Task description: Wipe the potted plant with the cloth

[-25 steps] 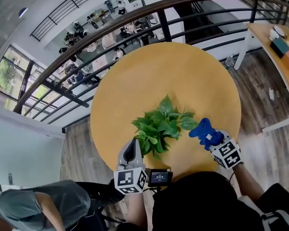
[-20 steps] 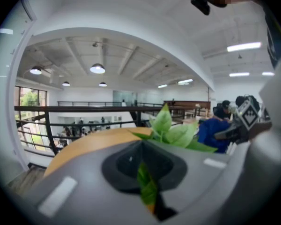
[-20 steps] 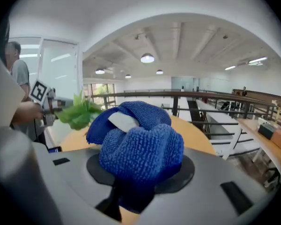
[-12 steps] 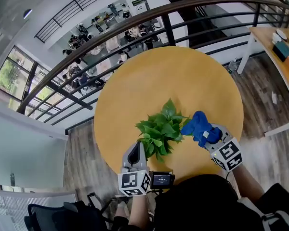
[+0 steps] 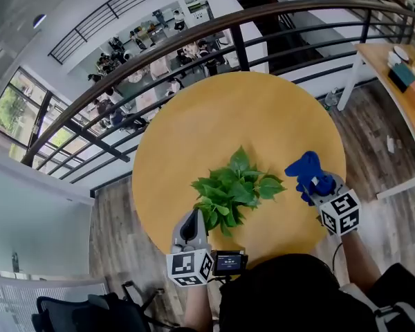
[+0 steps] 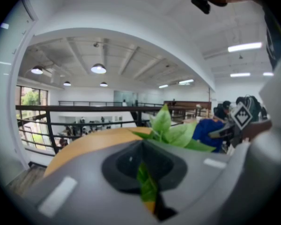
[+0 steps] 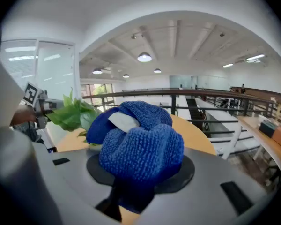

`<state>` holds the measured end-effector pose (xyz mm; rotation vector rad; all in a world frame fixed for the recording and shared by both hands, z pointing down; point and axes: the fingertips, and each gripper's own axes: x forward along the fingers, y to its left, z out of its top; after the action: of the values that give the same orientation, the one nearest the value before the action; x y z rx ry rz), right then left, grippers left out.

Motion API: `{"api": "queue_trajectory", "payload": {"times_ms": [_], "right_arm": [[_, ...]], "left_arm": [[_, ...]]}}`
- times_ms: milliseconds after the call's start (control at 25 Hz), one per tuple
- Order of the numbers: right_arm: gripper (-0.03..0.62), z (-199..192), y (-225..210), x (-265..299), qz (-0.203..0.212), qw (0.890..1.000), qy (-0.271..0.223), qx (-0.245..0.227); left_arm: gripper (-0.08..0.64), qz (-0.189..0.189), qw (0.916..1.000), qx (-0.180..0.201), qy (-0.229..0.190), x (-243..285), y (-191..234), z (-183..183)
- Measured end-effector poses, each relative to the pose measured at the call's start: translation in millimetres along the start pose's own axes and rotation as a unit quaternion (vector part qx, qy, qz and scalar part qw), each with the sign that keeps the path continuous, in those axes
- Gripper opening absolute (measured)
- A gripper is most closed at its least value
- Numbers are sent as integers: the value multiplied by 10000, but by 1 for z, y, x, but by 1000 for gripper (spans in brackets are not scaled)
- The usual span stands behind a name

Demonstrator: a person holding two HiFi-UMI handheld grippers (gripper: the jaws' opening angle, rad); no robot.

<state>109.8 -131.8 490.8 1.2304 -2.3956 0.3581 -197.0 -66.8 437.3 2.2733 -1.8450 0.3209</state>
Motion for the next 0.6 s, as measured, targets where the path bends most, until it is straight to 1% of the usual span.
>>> {"api": "queue_trajectory", "payload": {"times_ms": [80,120,160,240,320,400,520,600], "right_arm": [[164,37,38,-4,531,9970,-459,-324],[164,47,58,-4,790,9940,-563,-499],[164,50,76,-1,1002,9912,-548,-670],[164,31,96,11,1223,9885,-226,-862],[164,-2,95,22,1191,9900,192,-730],[164,-30,79,23,1001,9927,484,-470],[164,-62,39,17,519,9950,832,-175],[164,-72,12,11,161,9951,974,-82]], "left_arm": [[0,1,10000,7,-3,1,-1,1],[0,-3,10000,12,0,1,-1,2],[0,-8,10000,17,5,2,-1,2],[0,-15,10000,21,23,3,-1,3],[0,-30,10000,22,54,3,0,1],[-2,-38,10000,32,63,2,1,0],[-2,-24,10000,38,55,0,3,0],[0,-16,10000,34,41,-1,4,0]]}}
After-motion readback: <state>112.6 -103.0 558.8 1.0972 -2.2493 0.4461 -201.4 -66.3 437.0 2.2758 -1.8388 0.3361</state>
